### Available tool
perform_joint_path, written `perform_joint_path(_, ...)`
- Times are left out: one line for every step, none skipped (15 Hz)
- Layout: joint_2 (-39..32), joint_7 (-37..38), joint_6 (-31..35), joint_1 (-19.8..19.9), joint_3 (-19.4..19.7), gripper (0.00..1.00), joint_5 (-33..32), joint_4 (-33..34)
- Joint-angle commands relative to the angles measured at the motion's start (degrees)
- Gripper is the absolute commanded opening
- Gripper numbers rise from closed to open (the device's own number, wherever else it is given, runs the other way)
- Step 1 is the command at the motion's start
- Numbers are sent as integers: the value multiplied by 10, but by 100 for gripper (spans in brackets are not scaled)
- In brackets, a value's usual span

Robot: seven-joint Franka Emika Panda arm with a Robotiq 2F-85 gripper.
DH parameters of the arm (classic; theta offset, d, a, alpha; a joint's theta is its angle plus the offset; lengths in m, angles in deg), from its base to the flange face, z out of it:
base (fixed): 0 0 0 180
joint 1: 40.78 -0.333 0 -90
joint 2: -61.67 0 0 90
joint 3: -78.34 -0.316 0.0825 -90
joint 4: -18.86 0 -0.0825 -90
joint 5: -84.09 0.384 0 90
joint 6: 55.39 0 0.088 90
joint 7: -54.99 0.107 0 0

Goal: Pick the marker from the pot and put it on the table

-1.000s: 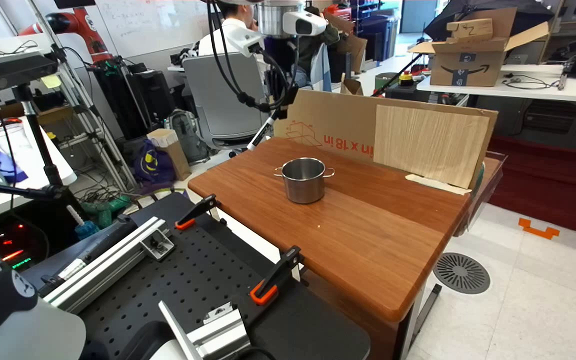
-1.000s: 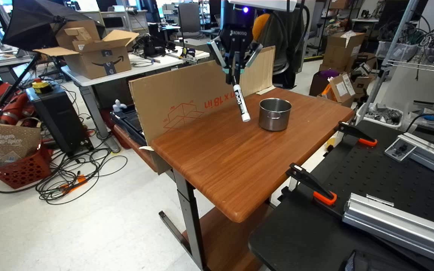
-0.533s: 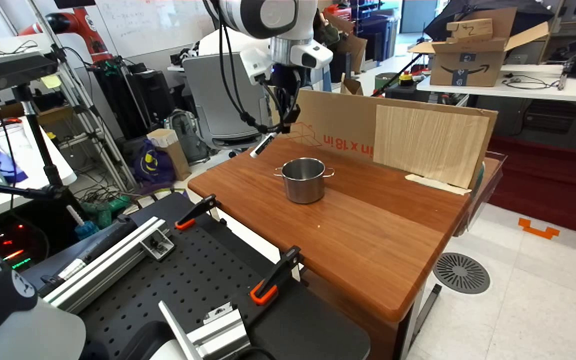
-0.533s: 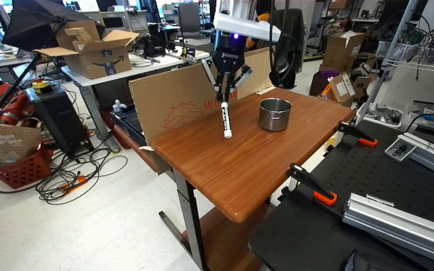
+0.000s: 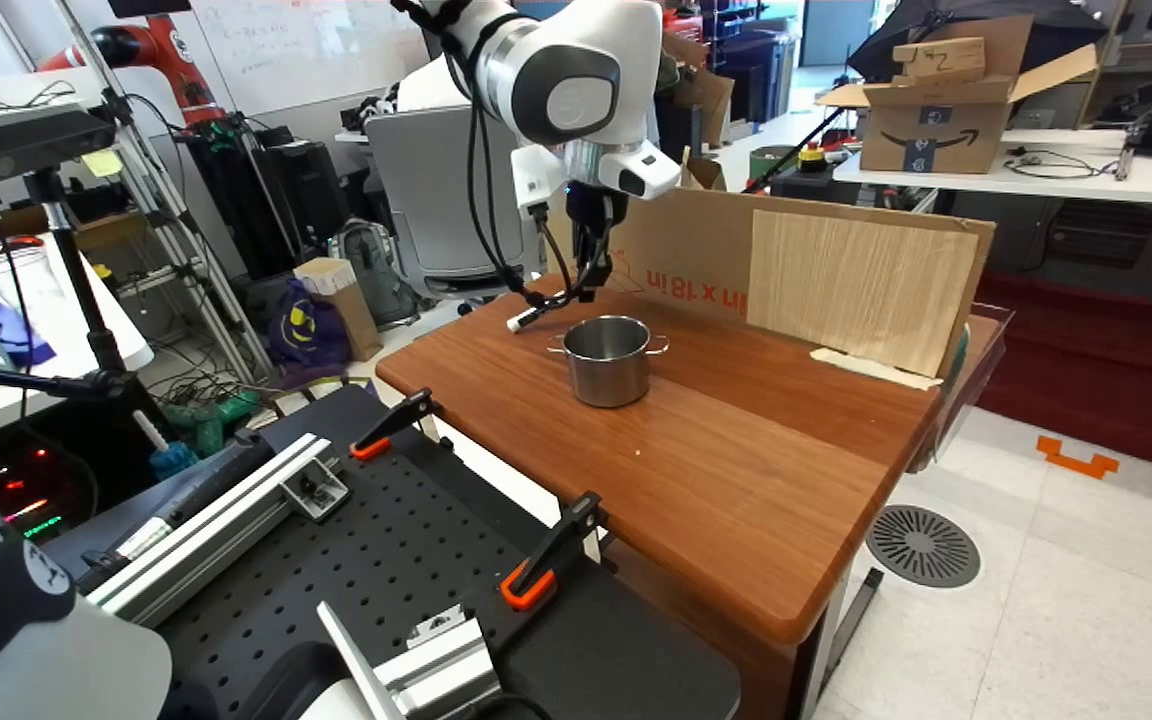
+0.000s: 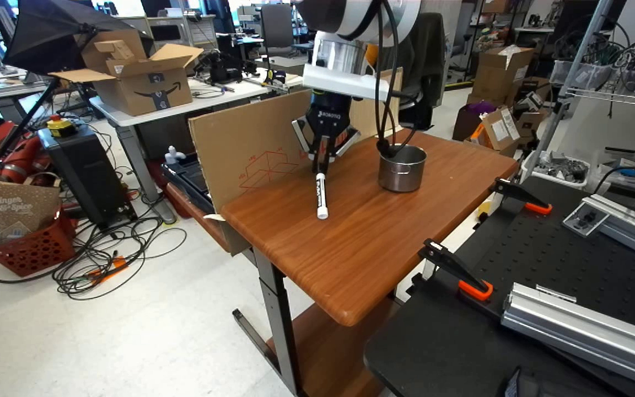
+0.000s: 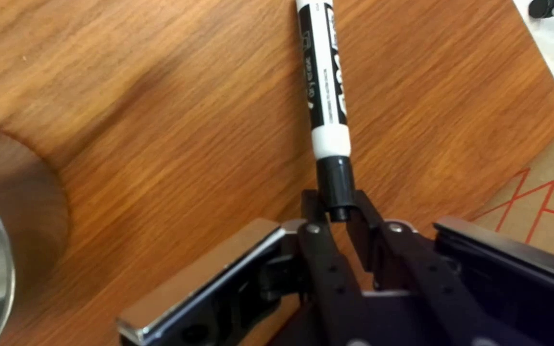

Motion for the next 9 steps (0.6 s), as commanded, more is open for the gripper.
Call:
perform_joint_path(-25, 20, 21, -6, 1, 5, 16, 21)
perform_joint_path(-34, 31, 23, -11, 6, 5, 9, 29)
perform_joint_path(-41, 41, 20, -15, 9, 5, 5, 36)
perform_joint_path(-51, 54, 19, -23, 16, 5, -3, 43)
perform_joint_path(-58, 63, 19, -27, 19, 5, -6, 48)
perform_joint_path(-65, 72, 17, -32, 23, 5, -9, 54)
perform_joint_path(-73, 80, 16, -37, 28, 5, -13, 59)
perform_joint_path(-75, 89, 13, -43, 33, 5, -18, 64)
perform_joint_path(-76, 99, 8, -48, 38, 44, -24, 67)
